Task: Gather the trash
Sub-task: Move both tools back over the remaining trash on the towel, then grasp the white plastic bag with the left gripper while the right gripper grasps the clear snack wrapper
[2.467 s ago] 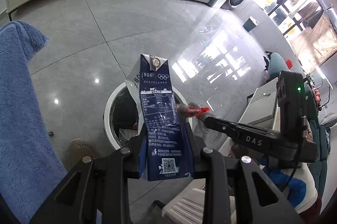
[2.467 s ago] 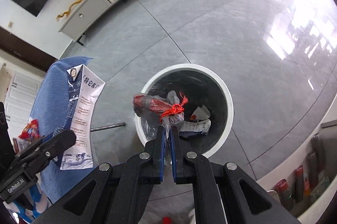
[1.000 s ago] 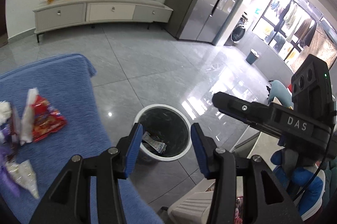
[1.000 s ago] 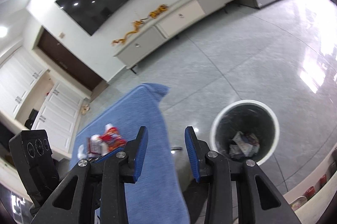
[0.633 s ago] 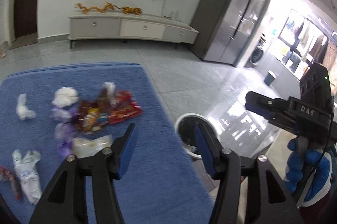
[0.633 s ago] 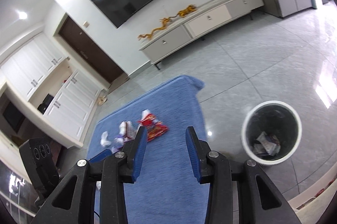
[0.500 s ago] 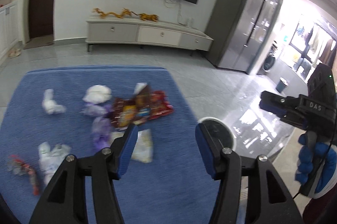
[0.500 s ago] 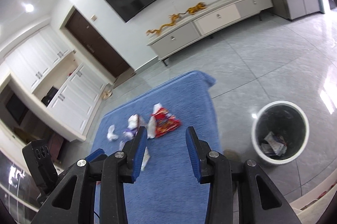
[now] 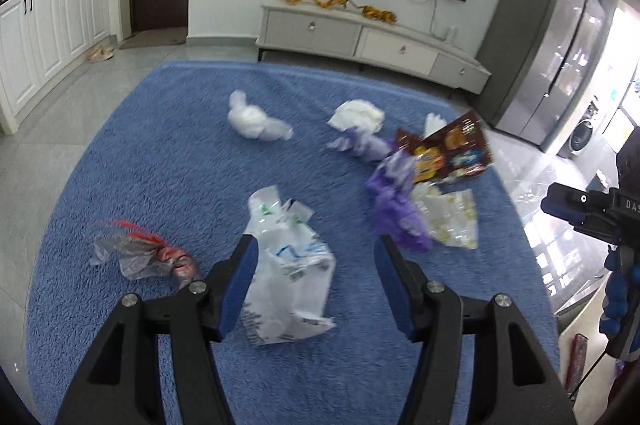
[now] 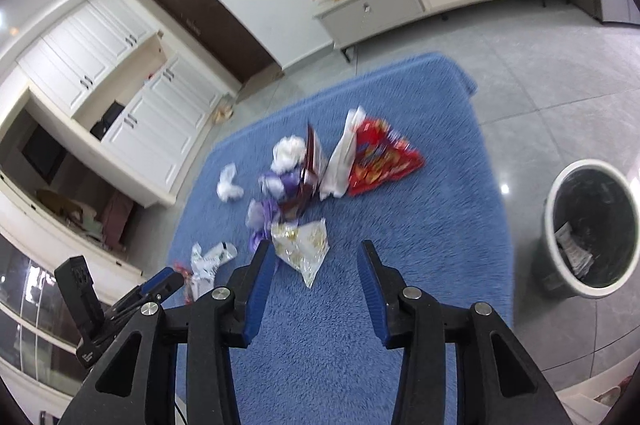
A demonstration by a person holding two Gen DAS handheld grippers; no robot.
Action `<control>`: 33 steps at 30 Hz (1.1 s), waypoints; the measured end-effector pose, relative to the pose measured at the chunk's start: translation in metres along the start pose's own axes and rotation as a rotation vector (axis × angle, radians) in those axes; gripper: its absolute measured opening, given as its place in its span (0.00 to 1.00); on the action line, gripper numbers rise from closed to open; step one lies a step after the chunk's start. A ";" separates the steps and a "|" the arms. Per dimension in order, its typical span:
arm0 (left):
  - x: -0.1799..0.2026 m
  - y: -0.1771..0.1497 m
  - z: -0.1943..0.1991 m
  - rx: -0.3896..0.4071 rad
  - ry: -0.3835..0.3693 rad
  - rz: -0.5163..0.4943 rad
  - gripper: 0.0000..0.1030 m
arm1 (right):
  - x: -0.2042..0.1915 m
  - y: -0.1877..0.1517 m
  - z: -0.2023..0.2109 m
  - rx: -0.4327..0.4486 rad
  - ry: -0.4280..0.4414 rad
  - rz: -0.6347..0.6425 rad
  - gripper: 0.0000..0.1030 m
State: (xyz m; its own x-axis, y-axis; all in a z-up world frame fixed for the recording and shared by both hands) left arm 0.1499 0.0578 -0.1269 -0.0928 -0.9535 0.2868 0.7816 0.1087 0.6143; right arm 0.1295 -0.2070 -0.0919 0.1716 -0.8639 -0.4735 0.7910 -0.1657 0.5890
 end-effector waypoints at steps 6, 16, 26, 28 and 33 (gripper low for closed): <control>-0.002 -0.001 -0.024 -0.030 0.063 -0.016 0.57 | -0.001 -0.008 -0.056 -0.084 0.042 0.014 0.41; -0.002 0.004 -0.045 -0.032 0.069 -0.017 0.57 | -0.009 -0.011 -0.105 -0.130 0.127 0.065 0.41; 0.004 0.000 -0.043 -0.003 0.067 -0.037 0.49 | -0.014 -0.013 -0.098 -0.106 0.167 0.112 0.18; 0.006 0.000 -0.041 -0.005 0.054 -0.039 0.43 | -0.015 -0.016 -0.093 -0.097 0.167 0.113 0.17; 0.013 -0.005 -0.037 -0.001 0.048 -0.062 0.33 | -0.012 -0.022 -0.076 -0.075 0.174 0.110 0.14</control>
State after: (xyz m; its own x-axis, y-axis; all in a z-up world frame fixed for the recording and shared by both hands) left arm 0.1676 0.0340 -0.1536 -0.1113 -0.9709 0.2122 0.7757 0.0486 0.6292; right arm 0.1547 -0.1573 -0.1490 0.3525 -0.7788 -0.5189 0.8024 -0.0338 0.5959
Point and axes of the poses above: each gripper's, at about its wrist camera, not at the fingertips, and z roughly against the way its jaws point, x to its right, y to its top, the point moved 6 cm from there along -z, roughly the way its jaws point, and after that the axes turned 9 degrees about z, right-handed, at the moved point
